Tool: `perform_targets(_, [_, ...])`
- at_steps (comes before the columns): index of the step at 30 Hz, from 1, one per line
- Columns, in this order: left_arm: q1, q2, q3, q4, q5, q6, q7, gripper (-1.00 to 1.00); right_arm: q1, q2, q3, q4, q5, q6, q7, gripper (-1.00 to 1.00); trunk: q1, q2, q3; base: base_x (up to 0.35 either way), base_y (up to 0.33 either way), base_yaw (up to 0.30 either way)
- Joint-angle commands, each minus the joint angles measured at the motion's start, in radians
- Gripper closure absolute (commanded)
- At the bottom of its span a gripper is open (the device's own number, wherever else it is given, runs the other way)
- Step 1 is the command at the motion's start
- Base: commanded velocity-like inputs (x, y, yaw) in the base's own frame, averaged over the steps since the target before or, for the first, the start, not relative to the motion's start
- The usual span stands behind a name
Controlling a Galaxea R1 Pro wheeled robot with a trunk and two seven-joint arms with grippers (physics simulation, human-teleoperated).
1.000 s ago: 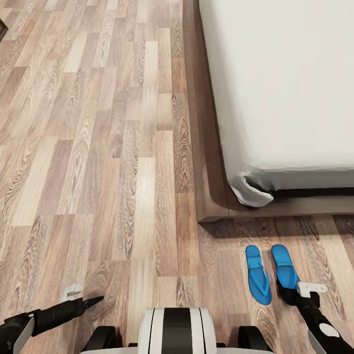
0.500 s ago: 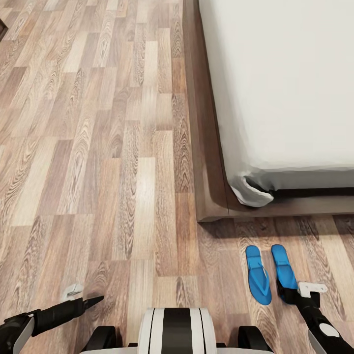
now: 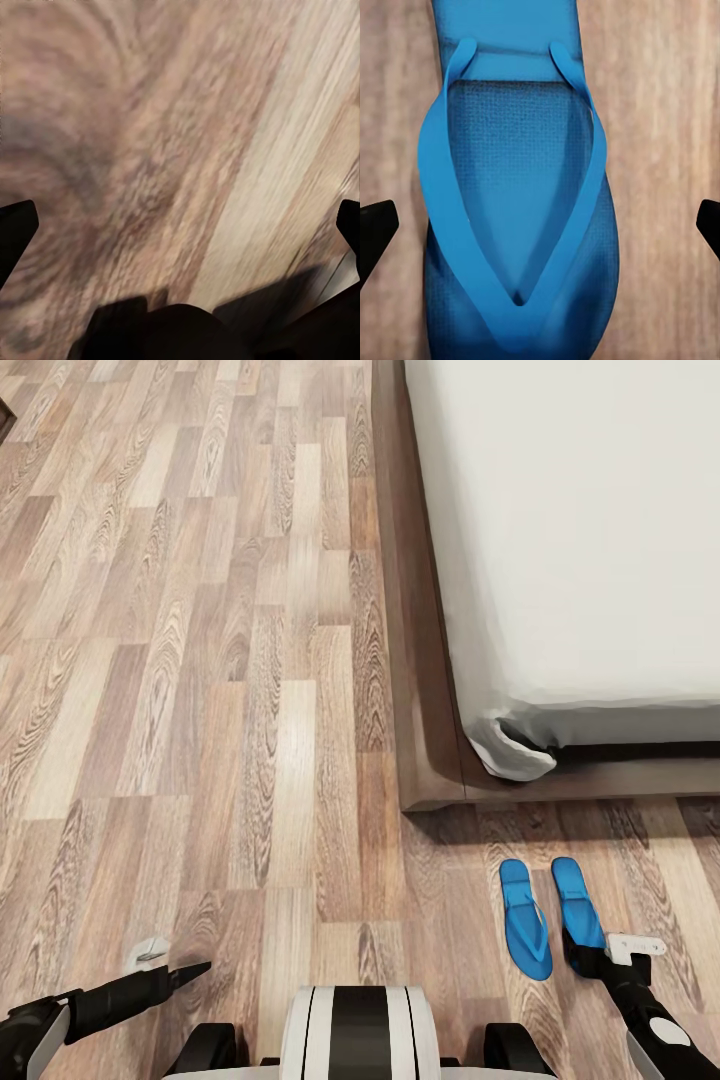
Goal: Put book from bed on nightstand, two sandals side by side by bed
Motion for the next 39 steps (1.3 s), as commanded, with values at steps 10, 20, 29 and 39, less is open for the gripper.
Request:
perform_targets(10, [0.0,0.0,0.002,0.0,0.004,0.01,-0.003,-1.0,0.0,0.0,0.001,0.001,-0.009,-0.003,0.002,-1.0,-0.002,0.001,0.015,0.0,0.0,0.0])
perform_targets(20, [0.0,0.0,0.002,0.0,0.004,0.01,-0.003,-1.0,0.0,0.0,0.001,0.001,-0.009,-0.003,0.002,-1.0,-0.006,0.003,0.054,0.0,0.0,0.0])
perform_targets(29, [0.0,0.0,0.002,0.0,0.004,0.01,-0.003,-1.0,0.0,0.0,0.001,0.001,-0.009,-0.003,0.002,-1.0,-0.01,0.005,0.088,0.0,0.0,0.0])
perform_targets(39, [0.0,0.0,0.001,0.0,0.003,0.01,-0.003,-1.0,0.0,0.0,0.001,0.0,-0.012,-0.003,0.007,-1.0,-0.015,0.008,0.127,0.0,0.0,0.0])
